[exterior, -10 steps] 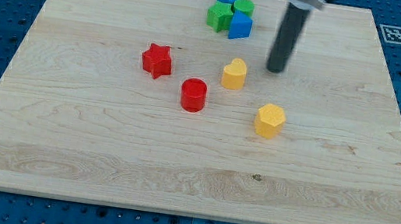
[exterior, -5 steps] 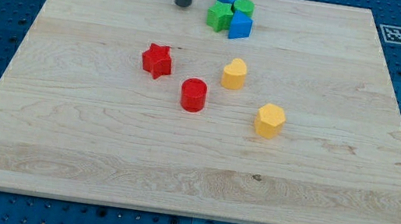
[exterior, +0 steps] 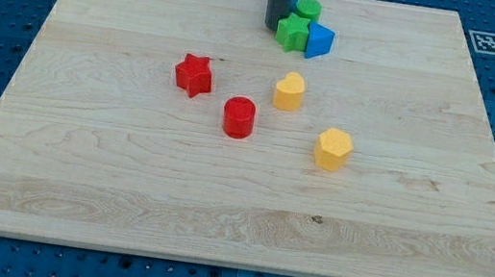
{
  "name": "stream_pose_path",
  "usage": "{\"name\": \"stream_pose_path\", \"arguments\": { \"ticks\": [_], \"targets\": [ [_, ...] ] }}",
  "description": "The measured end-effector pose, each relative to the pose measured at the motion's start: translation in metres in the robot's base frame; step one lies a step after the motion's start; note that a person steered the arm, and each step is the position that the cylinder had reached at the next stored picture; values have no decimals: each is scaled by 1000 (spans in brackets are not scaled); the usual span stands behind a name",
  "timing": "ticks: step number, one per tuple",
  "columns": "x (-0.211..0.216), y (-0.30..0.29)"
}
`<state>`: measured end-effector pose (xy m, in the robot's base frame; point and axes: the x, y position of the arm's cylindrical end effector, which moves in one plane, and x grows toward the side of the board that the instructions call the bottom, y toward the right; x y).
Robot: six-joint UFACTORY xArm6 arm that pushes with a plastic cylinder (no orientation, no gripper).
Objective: Move green star diagonally to the yellow hexagon
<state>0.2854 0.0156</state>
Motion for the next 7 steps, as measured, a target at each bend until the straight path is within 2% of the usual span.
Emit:
{"name": "stream_pose_path", "arguments": {
  "ticks": [1, 3, 6, 7],
  "targets": [
    [19, 9],
    [23, 47],
    [85, 126],
    [90, 123]
  ]
}}
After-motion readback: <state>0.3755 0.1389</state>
